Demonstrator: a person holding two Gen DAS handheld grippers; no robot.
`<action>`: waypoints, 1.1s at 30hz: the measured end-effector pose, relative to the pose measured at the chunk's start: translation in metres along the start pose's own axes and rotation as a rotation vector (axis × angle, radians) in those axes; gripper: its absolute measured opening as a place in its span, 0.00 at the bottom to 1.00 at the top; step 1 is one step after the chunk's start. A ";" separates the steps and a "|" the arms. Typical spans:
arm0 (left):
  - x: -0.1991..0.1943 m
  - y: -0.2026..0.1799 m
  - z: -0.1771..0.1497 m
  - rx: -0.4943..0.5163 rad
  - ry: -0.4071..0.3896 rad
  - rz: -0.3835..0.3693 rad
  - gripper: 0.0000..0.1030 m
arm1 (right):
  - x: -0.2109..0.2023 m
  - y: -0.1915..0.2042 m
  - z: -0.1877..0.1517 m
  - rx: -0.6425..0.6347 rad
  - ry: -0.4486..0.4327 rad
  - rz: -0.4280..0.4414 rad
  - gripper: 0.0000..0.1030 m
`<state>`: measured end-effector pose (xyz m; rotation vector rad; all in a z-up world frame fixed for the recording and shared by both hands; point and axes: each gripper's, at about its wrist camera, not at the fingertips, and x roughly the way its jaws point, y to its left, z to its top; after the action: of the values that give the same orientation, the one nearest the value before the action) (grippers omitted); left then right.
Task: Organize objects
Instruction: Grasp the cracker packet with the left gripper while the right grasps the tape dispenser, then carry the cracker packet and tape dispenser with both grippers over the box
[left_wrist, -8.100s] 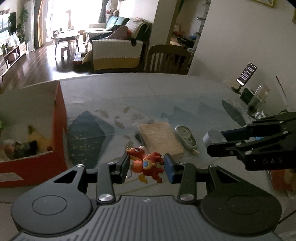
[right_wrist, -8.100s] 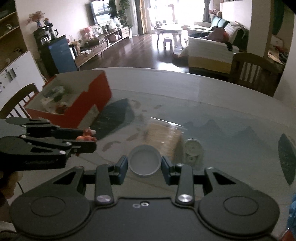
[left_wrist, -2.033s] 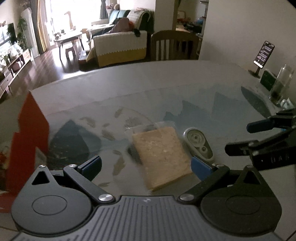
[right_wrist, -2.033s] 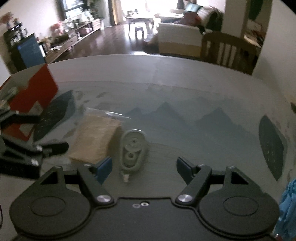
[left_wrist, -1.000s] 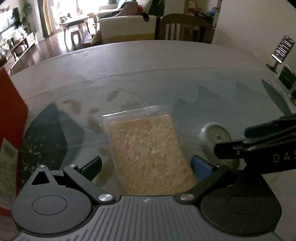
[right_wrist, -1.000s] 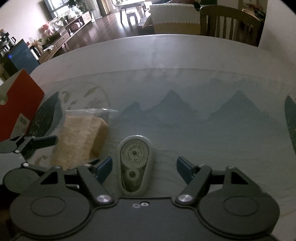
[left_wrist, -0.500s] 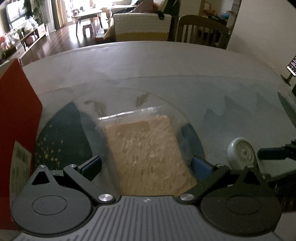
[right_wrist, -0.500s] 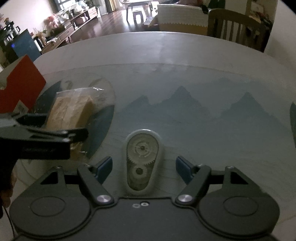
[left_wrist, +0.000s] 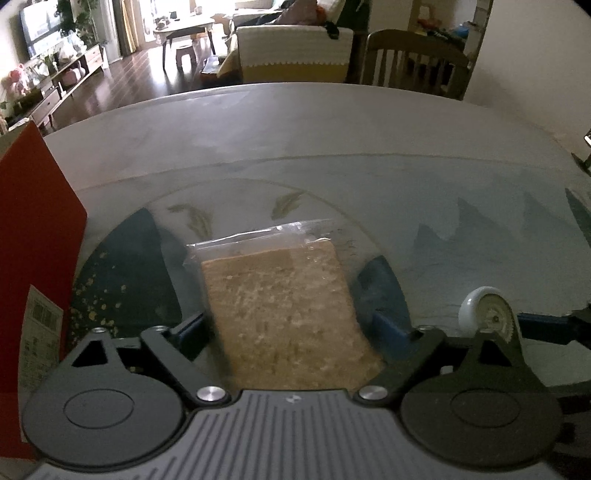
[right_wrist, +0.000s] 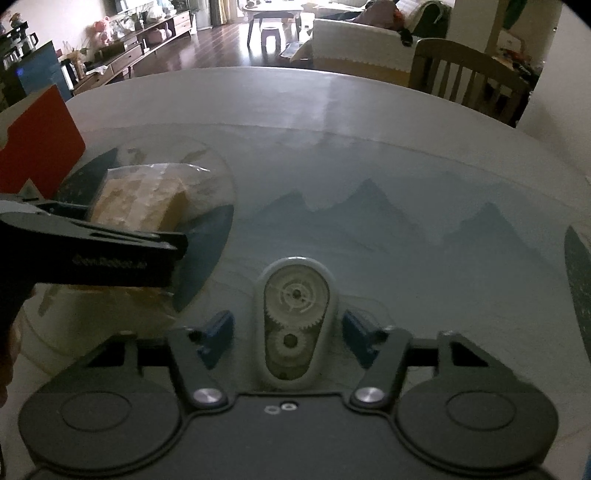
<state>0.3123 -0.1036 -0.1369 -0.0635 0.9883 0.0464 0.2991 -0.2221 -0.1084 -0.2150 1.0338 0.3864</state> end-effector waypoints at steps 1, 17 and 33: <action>-0.002 -0.001 0.000 0.004 0.000 0.001 0.86 | 0.000 0.000 0.000 0.005 0.000 -0.002 0.46; -0.041 0.022 -0.031 -0.025 -0.008 -0.033 0.77 | -0.025 0.005 -0.014 0.029 0.026 0.028 0.45; -0.120 0.043 -0.061 -0.022 -0.051 -0.111 0.77 | -0.103 0.045 -0.028 -0.015 -0.036 0.122 0.46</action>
<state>0.1933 -0.0667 -0.0717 -0.1368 0.9322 -0.0426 0.2122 -0.2127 -0.0327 -0.1581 1.0119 0.5066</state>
